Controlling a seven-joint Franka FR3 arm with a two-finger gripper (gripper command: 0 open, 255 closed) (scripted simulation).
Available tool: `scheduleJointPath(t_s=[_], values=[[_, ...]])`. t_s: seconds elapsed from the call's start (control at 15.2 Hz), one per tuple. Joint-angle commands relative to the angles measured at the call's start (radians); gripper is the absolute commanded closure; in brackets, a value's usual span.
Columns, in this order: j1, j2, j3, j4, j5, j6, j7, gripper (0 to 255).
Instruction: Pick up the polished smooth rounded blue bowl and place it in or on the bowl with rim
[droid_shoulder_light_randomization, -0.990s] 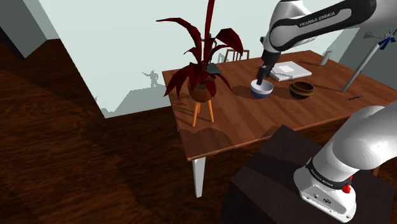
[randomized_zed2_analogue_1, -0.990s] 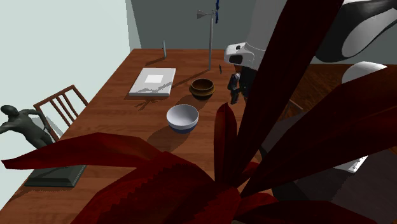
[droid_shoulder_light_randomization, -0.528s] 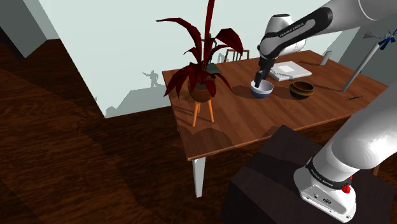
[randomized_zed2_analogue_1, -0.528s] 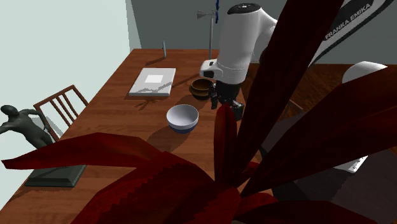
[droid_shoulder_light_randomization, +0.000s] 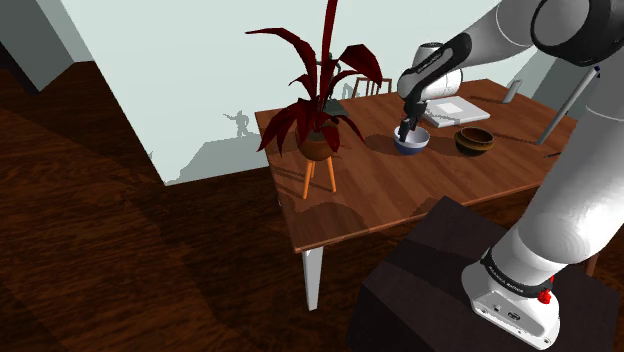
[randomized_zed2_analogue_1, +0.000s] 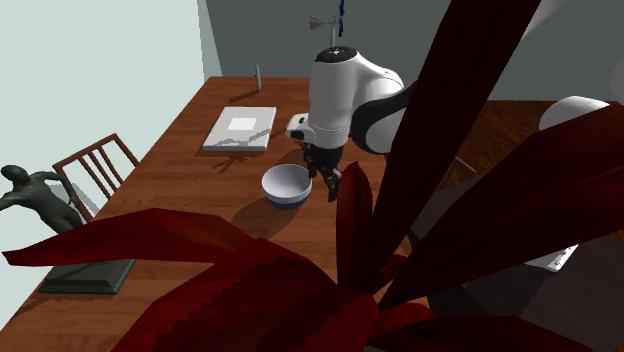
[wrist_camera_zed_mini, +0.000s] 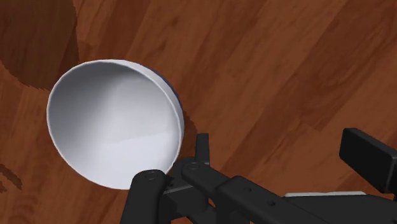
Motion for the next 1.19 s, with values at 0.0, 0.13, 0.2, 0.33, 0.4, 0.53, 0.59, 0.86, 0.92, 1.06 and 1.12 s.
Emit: scheduleJointPath(t_s=[0.0,0.13,0.2,0.33,0.4,0.53,0.59,0.86,0.92,1.06,1.12], values=[[-0.027,0.085,0.003,0.058,0.040,0.022,-0.050,0],[-0.057,0.161,0.012,0.118,0.072,0.035,-0.086,0],[-0.073,0.200,0.018,0.149,0.086,0.040,-0.103,0],[-0.105,0.275,0.030,0.216,0.111,0.045,-0.132,0],[-0.121,0.313,0.036,0.252,0.122,0.047,-0.145,0],[-0.125,0.324,0.040,0.254,0.125,0.056,-0.148,0],[-0.128,0.335,0.043,0.255,0.130,0.065,-0.150,0],[-0.142,0.379,0.057,0.264,0.146,0.100,-0.161,0],[-0.148,0.397,0.063,0.268,0.152,0.114,-0.165,0],[-0.148,0.397,0.063,0.268,0.152,0.114,-0.165,0],[-0.148,0.397,0.063,0.268,0.152,0.114,-0.165,0]])
